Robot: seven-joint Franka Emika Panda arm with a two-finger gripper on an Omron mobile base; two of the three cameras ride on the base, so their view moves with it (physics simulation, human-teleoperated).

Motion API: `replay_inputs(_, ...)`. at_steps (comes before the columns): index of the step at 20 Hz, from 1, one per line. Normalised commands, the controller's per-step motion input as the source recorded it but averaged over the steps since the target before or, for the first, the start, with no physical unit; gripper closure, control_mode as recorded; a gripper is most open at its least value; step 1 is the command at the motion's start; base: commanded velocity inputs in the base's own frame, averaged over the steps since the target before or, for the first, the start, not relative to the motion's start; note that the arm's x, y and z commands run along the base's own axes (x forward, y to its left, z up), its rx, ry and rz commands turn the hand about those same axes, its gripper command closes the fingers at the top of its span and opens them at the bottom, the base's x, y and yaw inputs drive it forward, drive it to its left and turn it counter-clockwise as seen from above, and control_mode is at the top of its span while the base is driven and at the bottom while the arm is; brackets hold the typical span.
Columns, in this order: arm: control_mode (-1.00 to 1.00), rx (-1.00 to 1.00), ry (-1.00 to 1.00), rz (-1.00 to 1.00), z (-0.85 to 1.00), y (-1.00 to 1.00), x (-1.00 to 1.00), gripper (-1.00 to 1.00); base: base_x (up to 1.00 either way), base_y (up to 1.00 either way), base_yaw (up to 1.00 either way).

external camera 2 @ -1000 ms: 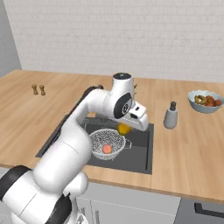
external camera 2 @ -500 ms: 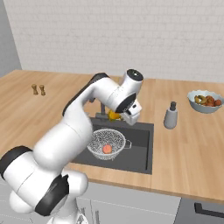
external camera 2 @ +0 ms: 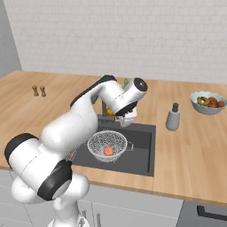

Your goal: Put the colander in the sink, put the peach, mango in the colander, and turn on the sink faucet and pour water over the colander.

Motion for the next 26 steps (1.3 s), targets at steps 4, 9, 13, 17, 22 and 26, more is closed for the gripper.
replay_inputs(4,-1.0,0.0,0.39,-0.47,-0.46,0.39,0.33,1.0,0.0,0.0,0.0)
replay_inputs(9,-1.0,0.03,0.36,-0.43,-0.63,0.04,0.14,1.0,0.0,0.0,0.0)
replay_inputs(13,-1.0,0.21,0.33,-0.31,-0.62,-0.29,0.0,1.0,0.0,0.0,0.0)
replay_inputs(17,-1.0,0.41,0.21,-0.12,-0.46,-0.33,0.0,1.0,0.0,0.0,0.0)
replay_inputs(22,-1.0,0.37,0.03,0.0,-0.29,0.0,0.01,1.0,0.0,0.0,0.0)
replay_inputs(26,-1.0,0.2,0.0,0.0,-0.37,0.15,0.19,1.0,0.0,0.0,0.0)
